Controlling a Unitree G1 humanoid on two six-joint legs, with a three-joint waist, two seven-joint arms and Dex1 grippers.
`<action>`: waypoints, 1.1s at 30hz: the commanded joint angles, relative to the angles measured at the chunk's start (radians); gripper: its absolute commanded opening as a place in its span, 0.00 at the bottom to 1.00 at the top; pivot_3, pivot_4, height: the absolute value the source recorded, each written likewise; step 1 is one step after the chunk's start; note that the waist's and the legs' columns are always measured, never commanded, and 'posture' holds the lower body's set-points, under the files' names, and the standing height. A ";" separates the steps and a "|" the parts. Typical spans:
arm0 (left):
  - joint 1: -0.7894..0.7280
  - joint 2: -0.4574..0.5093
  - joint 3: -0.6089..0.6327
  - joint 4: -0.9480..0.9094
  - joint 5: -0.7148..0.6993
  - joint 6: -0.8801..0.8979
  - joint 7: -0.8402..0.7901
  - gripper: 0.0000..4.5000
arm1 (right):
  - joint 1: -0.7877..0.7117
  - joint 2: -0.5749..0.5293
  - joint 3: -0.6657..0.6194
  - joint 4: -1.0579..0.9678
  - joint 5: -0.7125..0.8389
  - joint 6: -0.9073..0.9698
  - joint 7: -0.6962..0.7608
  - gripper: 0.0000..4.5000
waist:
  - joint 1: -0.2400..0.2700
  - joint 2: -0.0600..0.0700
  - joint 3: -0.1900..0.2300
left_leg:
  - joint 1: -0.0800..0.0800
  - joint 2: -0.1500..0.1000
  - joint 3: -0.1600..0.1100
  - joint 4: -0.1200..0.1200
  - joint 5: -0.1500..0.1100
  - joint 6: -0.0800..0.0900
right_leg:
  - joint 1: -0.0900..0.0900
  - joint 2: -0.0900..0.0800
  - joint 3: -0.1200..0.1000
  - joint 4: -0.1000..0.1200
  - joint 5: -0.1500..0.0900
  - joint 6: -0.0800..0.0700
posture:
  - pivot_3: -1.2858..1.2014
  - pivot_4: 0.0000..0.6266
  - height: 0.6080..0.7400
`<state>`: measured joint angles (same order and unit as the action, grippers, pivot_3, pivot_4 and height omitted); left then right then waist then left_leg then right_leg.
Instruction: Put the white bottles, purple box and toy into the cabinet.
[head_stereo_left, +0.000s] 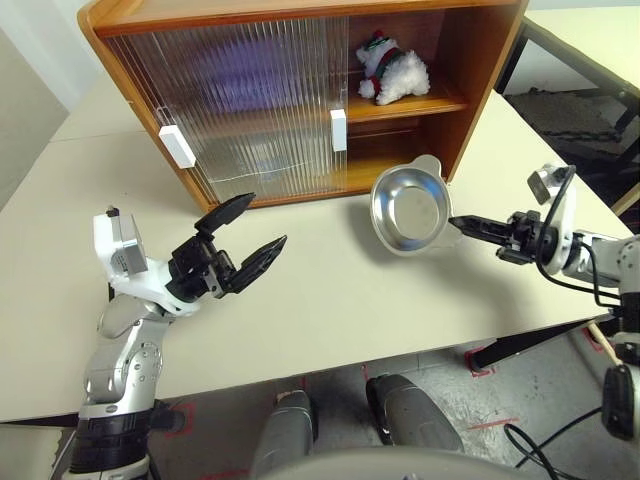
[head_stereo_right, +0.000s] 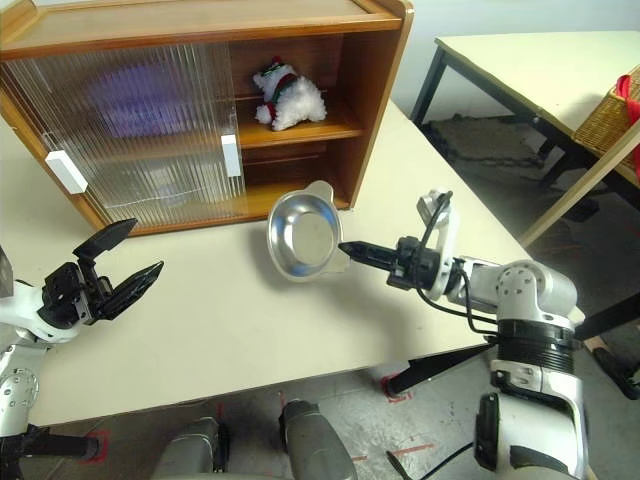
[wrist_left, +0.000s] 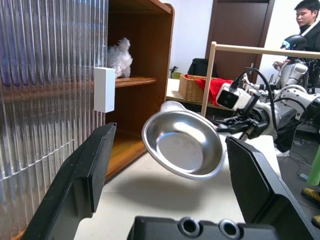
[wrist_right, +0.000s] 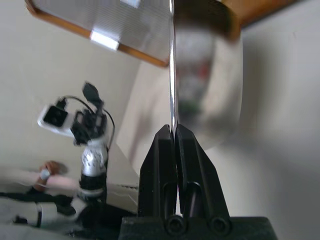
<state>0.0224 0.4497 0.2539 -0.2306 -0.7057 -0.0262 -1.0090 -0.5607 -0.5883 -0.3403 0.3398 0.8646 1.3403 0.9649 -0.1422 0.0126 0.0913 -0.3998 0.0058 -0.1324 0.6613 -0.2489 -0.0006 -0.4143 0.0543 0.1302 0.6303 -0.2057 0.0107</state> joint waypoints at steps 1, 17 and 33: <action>-0.004 0.003 -0.003 0.004 0.006 0.004 0.002 1.00 | -0.061 0.053 -0.063 0.059 0.013 -0.042 -0.079 0.01 | -0.001 0.000 0.000 | 0.000 0.000 0.000 0.000 0.000 0.000 | 0.000 0.000 0.001 0.000 0.000 0.000 | 0.44 0.15 1.00; -0.009 0.003 -0.002 0.003 0.009 0.000 0.004 1.00 | -0.198 0.202 -0.045 0.322 -0.132 -0.381 -0.205 0.01 | 0.001 0.001 -0.001 | 0.000 0.001 -0.001 -0.001 0.000 0.001 | -0.002 0.000 0.000 0.001 0.004 -0.002 | 0.44 0.14 1.00; -0.014 0.008 -0.003 0.001 0.006 0.005 0.002 1.00 | -0.342 0.336 -0.148 0.567 -0.135 -0.613 -0.351 0.01 | -0.001 0.002 -0.001 | 0.000 0.003 0.000 0.000 0.001 0.002 | -0.003 0.000 0.000 0.001 0.011 -0.011 | 0.44 0.15 1.00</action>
<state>0.0071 0.4512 0.2544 -0.2311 -0.7057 -0.0253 -1.0036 -0.8813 -0.2637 -0.4726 0.8770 0.7433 0.7668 0.6341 -0.1430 0.0141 0.0901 -0.3997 0.0086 -0.1326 0.6610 -0.2478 0.0018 -0.4180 0.0542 0.1299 0.6316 -0.1936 -0.0017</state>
